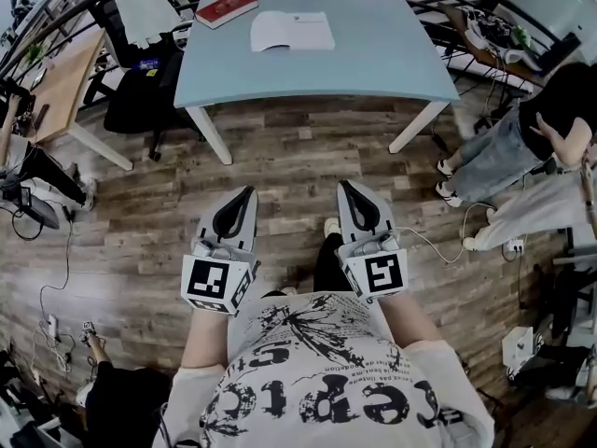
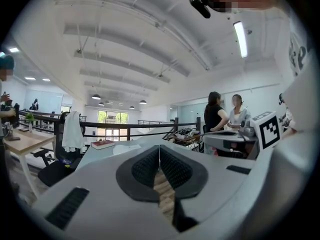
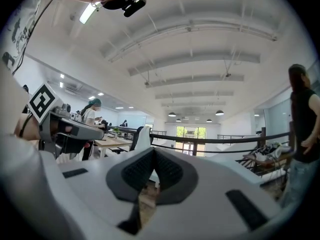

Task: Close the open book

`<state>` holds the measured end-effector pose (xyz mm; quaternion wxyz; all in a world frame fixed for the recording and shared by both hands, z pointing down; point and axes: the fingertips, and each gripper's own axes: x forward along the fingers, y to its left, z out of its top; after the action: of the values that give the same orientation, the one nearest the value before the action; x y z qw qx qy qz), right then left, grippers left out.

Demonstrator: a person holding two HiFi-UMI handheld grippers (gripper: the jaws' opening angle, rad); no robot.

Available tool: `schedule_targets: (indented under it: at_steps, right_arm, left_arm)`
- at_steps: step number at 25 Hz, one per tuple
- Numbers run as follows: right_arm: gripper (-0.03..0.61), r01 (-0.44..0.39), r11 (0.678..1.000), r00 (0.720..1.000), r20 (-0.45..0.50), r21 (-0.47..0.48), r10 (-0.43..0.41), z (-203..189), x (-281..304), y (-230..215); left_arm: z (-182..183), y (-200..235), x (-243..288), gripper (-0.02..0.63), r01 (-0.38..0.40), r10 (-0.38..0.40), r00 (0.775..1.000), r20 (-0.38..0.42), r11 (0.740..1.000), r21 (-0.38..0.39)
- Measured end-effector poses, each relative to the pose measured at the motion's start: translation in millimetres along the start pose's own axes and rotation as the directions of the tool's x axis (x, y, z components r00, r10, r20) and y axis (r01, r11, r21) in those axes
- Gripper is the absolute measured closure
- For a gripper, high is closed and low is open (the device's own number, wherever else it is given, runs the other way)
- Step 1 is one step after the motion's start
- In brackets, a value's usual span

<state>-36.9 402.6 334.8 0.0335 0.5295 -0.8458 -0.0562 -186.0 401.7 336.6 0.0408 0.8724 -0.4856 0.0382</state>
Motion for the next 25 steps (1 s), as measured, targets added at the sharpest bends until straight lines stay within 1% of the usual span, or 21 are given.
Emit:
schedule_targets:
  at_steps: [5,10,13,15,18,20,23,25]
  right_arm:
    - [0.569,-0.046,0.998,0.998,0.046,-0.035,0.047,-10,48,-67]
    - [0.569,-0.065,0.997,0.996,0.065,-0.041,0.067,-14,110,-172]
    - [0.569,-0.081,0.995,0.995,0.054,-0.051,0.084,-19,149,-237]
    - [0.568,-0.099,0.993,0.994,0.044,-0.059,0.101,-23,176,-270]
    - [0.569,-0.123,0.990,0.992,0.018,-0.064,0.124,-36,211,-304]
    - [0.569,-0.128,0.991,0.992,0.004,-0.043,0.129,-45,235,-323]
    - [0.568,-0.140,0.990,0.990,-0.017,-0.001,0.140,-59,271,-339]
    - [0.569,-0.145,0.989,0.989,-0.035,0.001,0.145,-68,297,-346]
  left_arm:
    - [-3,2,82,0.594,-0.066,0.067,0.998,-0.020,0.998,0.006]
    - [11,-1,193,0.594,-0.103,0.103,0.994,-0.023,0.995,-0.007]
    - [19,2,262,0.594,-0.131,0.131,0.991,-0.027,0.991,-0.023]
    - [21,7,303,0.594,-0.150,0.149,0.988,-0.034,0.988,-0.032]
    - [19,14,353,0.594,-0.170,0.168,0.985,-0.048,0.984,-0.045]
    - [17,21,381,0.594,-0.173,0.169,0.984,-0.061,0.984,-0.051]
    - [11,38,415,0.594,-0.174,0.168,0.982,-0.090,0.983,-0.053]
    - [7,55,436,0.594,-0.176,0.170,0.981,-0.099,0.982,-0.066]
